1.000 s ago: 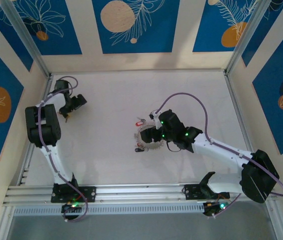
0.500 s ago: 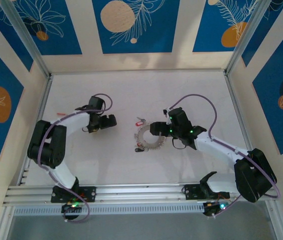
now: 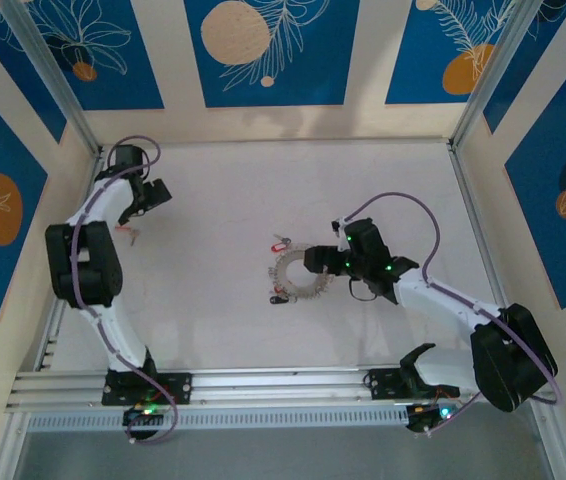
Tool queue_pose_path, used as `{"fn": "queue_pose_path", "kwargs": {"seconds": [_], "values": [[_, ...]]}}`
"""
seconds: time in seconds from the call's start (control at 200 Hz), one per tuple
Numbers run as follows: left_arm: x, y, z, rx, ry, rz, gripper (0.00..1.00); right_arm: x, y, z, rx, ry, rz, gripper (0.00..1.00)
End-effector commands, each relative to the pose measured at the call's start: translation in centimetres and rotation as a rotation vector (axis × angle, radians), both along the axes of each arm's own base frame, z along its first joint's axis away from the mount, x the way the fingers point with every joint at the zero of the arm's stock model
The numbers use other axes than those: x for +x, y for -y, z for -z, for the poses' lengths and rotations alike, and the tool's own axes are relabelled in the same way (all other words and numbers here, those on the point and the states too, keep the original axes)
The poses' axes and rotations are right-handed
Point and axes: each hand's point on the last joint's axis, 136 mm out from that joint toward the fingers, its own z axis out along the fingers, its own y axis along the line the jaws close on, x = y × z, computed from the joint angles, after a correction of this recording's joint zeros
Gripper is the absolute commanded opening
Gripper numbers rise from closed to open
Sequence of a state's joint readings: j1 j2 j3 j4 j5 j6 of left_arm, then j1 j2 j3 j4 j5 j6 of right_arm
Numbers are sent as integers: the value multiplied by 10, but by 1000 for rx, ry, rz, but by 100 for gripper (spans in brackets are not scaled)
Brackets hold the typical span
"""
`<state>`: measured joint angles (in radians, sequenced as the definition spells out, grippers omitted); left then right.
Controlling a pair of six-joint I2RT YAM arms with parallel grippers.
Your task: Put the keys on the keyring
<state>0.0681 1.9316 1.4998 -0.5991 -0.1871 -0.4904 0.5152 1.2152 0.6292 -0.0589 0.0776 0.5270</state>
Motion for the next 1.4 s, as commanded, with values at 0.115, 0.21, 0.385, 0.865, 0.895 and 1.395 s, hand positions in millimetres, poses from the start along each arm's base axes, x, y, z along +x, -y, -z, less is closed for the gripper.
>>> {"fn": "queue_pose_path", "kwargs": {"seconds": [0.115, 0.21, 0.385, 0.865, 0.895, 1.395], "values": [[-9, -46, 43, 82, -151, -100, 100, 11, 3, -37, -20, 56, -59, 82], [-11, -45, 65, -5, -176, -119, 100, 14, 0, -39, -10, 56, -60, 82], [-16, -26, 83, -93, -169, -78, 100, 18, -11, -36, 10, 35, -63, 82], [-39, 23, 100, -204, -210, 1, 68, 25, -38, -43, 20, 46, -80, 81], [-40, 23, 100, -203, -211, 1, 61, 24, -38, -43, 19, 47, -78, 81], [-63, 66, 99, -200, -225, 129, 25, 24, -44, -39, 52, 49, -40, 81]]}}
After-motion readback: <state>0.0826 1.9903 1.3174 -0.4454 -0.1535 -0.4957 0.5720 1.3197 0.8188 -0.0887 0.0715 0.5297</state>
